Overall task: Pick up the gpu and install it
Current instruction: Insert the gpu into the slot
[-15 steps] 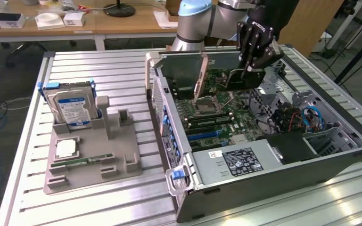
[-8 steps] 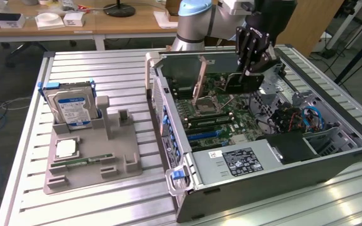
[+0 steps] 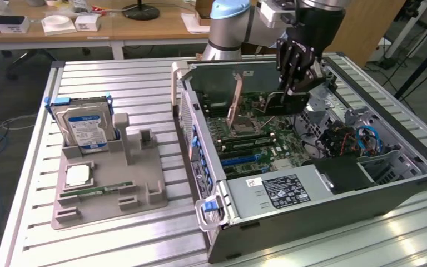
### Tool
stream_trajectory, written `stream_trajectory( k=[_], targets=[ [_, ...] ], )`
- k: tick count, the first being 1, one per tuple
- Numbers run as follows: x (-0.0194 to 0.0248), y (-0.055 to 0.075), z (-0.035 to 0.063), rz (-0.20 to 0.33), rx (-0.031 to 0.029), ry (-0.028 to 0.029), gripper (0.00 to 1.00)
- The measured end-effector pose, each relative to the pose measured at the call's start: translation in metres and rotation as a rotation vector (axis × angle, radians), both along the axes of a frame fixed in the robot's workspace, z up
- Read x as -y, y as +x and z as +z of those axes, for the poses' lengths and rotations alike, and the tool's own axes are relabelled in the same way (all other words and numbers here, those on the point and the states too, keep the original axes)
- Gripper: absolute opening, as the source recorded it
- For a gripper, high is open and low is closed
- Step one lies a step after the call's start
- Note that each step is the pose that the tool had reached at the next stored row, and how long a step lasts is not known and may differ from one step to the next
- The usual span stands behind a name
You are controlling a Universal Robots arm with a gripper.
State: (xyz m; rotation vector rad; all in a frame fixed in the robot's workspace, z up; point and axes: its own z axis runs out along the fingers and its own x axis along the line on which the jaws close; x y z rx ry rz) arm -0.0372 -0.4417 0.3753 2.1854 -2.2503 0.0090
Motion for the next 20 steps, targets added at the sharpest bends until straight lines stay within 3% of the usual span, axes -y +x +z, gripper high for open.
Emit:
stream_trajectory(
  k=[8,10,20],
  targets=[
    [0.0002,0.000,-0.0127,-0.006,0.0025,-0.0106,0.26],
    [0.0002,0.000,-0.0135,-0.007,0.0024,-0.0156,0.26],
    [0.0003,-0.002,-0.0163,-0.007,0.0025,-0.0157,0.26]
  ],
)
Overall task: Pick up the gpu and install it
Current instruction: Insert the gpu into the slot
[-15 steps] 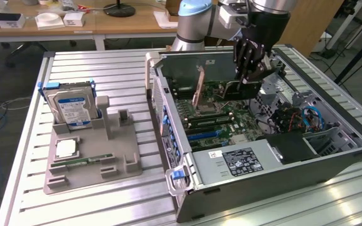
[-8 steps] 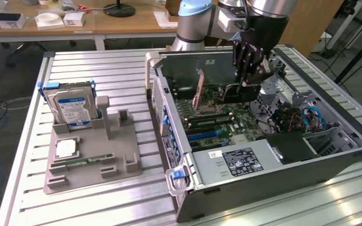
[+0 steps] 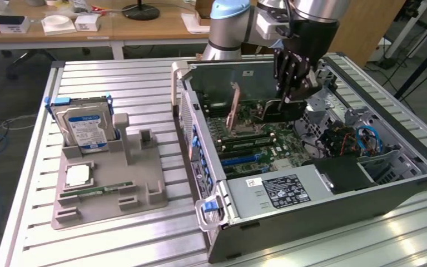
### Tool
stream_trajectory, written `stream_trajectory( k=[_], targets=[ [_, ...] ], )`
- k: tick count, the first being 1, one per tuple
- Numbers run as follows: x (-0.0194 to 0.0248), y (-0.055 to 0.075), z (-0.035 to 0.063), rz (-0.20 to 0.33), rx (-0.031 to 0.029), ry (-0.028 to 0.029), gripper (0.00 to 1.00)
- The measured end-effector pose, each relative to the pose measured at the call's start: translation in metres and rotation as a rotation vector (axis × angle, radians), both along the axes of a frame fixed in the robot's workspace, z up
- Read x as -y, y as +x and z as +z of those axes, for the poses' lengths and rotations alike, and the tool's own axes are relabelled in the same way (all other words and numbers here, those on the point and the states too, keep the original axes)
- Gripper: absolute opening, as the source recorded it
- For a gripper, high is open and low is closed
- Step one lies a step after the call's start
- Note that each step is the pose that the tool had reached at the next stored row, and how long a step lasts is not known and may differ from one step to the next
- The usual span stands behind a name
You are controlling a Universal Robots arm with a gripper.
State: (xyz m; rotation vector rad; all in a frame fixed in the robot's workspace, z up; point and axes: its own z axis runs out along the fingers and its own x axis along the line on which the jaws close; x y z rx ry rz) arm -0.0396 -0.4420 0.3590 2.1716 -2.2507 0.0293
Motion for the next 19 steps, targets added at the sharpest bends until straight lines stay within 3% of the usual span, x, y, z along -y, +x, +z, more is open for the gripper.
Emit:
stream_trajectory(
  k=[4,11,19],
  targets=[
    [0.0000,-0.009,-0.0066,0.000,0.0000,-0.0024,0.26],
    [0.0000,-0.016,-0.0194,0.000,-0.0001,-0.0119,0.26],
    [0.0000,-0.023,-0.0339,0.000,-0.0001,-0.0155,0.26]
  ],
)
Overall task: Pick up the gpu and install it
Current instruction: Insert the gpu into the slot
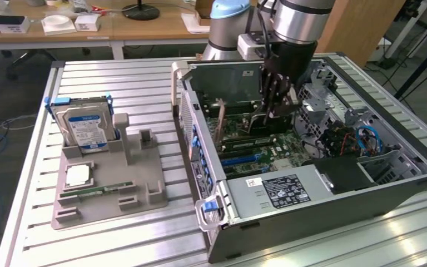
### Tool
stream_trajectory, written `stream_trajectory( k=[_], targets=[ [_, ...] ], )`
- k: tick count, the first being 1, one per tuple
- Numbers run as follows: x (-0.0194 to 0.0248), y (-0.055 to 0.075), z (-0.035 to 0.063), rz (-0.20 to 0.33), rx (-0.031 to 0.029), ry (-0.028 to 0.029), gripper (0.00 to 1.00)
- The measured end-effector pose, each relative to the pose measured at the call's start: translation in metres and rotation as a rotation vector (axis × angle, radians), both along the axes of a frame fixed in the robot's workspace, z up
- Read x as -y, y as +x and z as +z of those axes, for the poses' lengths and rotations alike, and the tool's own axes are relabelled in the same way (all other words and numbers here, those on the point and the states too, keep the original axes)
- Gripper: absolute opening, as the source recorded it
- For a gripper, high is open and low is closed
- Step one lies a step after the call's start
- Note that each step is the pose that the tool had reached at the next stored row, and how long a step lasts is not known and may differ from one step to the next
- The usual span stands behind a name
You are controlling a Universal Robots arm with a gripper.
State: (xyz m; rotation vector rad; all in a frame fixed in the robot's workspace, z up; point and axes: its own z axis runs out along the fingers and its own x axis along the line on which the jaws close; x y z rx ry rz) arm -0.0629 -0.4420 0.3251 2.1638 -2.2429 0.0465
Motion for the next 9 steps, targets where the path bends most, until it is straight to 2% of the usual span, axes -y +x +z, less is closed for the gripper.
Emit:
stream_trajectory(
  k=[9],
  targets=[
    [0.0000,-0.001,-0.0163,0.003,0.0000,-0.0026,0.26]
  ],
)
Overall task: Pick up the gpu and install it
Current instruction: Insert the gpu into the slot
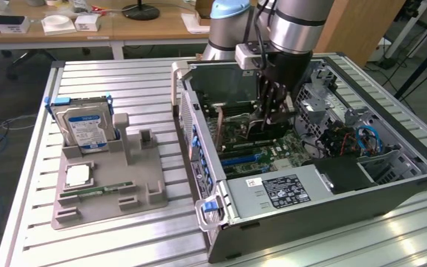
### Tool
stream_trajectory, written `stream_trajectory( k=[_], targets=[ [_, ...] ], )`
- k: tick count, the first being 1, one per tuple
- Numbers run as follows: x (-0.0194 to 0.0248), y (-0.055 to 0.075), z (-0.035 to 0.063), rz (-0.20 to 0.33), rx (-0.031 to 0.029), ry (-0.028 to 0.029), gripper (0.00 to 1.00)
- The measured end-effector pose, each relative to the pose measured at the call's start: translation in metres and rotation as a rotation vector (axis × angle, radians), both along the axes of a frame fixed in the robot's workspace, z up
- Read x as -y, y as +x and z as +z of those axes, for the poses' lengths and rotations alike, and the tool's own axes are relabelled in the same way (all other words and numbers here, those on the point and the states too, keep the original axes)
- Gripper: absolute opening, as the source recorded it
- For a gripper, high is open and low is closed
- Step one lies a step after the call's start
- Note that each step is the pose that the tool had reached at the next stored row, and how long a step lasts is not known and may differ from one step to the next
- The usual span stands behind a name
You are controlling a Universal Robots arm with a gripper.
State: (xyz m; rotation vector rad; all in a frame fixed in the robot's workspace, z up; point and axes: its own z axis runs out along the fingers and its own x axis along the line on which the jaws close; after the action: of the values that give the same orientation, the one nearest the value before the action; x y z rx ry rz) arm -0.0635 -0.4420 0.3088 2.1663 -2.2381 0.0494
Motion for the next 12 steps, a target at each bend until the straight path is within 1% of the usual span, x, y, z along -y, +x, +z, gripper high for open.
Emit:
stream_trajectory(
  k=[2,5,10,12],
  targets=[
    [0.0000,-0.0003,-0.0033,0.019,0.0000,0.0000,0.26],
    [0.0000,-0.0005,-0.0061,0.066,0.0000,0.0000,0.26],
    [0.0000,-0.0007,-0.0063,0.071,0.0004,-0.0007,0.26],
    [0.0004,-0.0021,-0.0068,0.070,0.0048,-0.0005,0.26]
  ],
)
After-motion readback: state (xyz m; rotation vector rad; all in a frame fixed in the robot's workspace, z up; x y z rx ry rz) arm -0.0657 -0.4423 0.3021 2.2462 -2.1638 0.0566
